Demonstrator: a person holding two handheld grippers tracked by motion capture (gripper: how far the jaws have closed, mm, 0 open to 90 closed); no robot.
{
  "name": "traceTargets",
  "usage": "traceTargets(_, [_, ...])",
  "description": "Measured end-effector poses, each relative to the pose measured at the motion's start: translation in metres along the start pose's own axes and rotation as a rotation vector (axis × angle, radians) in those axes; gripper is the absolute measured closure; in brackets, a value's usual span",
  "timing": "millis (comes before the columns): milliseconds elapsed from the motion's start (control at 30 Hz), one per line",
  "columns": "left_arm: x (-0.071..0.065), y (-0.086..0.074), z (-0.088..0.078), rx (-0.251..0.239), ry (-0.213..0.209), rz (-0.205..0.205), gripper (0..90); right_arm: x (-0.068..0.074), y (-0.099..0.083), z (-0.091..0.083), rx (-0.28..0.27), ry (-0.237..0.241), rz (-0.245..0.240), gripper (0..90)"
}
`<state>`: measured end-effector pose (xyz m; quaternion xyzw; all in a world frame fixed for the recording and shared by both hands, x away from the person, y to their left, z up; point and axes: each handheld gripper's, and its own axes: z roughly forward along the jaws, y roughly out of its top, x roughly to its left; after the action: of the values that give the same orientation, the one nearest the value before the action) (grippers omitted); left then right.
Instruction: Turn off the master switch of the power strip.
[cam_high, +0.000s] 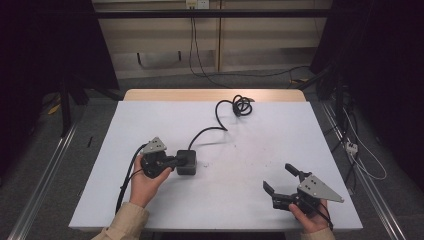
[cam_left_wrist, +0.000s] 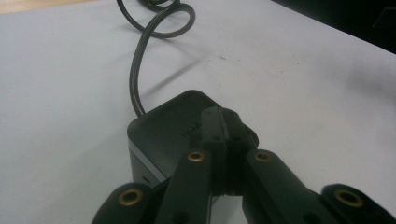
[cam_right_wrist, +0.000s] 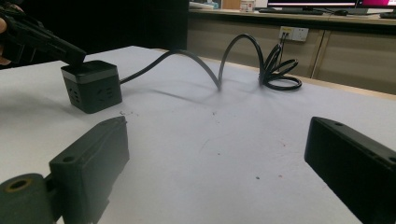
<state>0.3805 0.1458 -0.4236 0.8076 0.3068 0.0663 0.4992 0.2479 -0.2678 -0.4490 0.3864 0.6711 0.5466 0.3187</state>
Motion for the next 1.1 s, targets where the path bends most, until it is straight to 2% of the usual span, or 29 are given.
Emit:
traceTargets(367, [-0.0023, 0.0007, 0.0004, 0.010, 0.013, 0.030, 90.0, 0.0004, -0.0002, 0.0004, 0.000, 0.003, -0.003, 5.9])
traceTargets(1100, [-0.0034, 0.0010, 0.0022, 0.009, 0.016, 0.036, 90.0, 0.0010, 0.0000, -0.0004, 0.000, 0.001, -0.005, 6.0])
